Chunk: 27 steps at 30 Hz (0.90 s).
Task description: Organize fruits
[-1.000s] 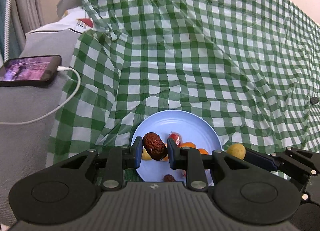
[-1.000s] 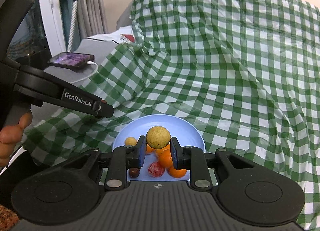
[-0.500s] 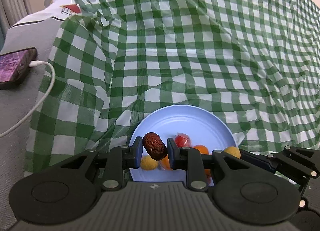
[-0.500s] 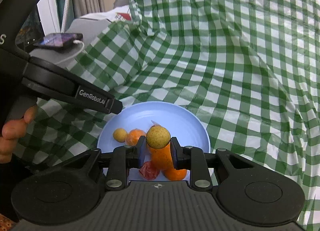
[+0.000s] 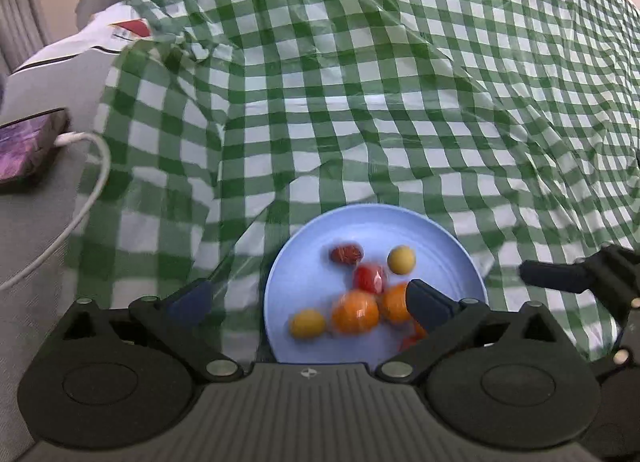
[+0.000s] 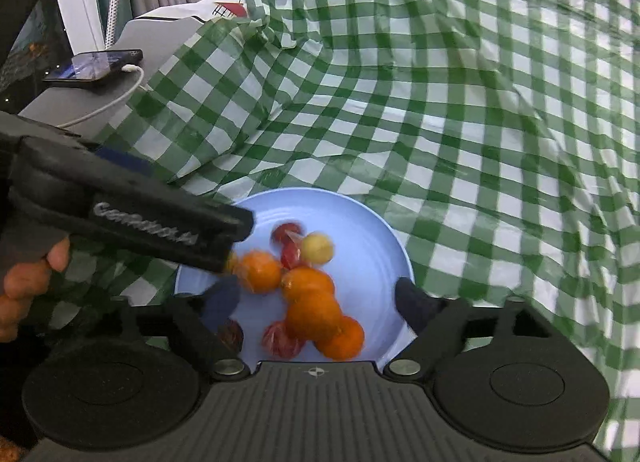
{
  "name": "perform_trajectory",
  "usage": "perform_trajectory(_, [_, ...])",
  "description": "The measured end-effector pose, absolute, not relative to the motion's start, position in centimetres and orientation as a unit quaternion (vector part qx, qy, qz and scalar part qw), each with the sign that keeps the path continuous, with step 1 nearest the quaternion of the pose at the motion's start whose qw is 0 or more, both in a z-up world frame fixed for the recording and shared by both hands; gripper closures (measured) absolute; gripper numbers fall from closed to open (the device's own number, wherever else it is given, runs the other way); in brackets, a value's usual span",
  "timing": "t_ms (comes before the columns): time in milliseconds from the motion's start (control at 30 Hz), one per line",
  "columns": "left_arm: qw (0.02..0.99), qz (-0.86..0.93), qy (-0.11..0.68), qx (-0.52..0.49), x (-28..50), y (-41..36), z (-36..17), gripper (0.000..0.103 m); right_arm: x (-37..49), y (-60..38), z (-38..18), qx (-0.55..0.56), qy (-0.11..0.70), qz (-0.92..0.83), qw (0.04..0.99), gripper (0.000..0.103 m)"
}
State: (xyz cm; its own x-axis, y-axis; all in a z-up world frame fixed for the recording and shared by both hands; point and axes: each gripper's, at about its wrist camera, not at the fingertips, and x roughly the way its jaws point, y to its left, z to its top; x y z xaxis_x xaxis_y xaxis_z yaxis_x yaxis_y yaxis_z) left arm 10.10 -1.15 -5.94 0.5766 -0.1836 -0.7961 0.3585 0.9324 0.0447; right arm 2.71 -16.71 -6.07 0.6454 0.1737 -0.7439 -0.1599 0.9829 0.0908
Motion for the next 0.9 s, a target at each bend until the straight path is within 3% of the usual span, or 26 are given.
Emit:
perform_trajectory(233, [0.883, -0.142, 0.438, 0.089, 4.8, 1.2, -4.2, 0.0, -2.4, -16.4, -4.4, 0.034, 0.425, 0.095, 0.899, 0.01])
perform_trajectory(900, [0.913, -0.134, 0.38, 0.061, -2.1, 2.5, 0.6, 0.0, -8.2, -16.7, 1.0, 0.033, 0.331, 0.063, 0.941, 0.01])
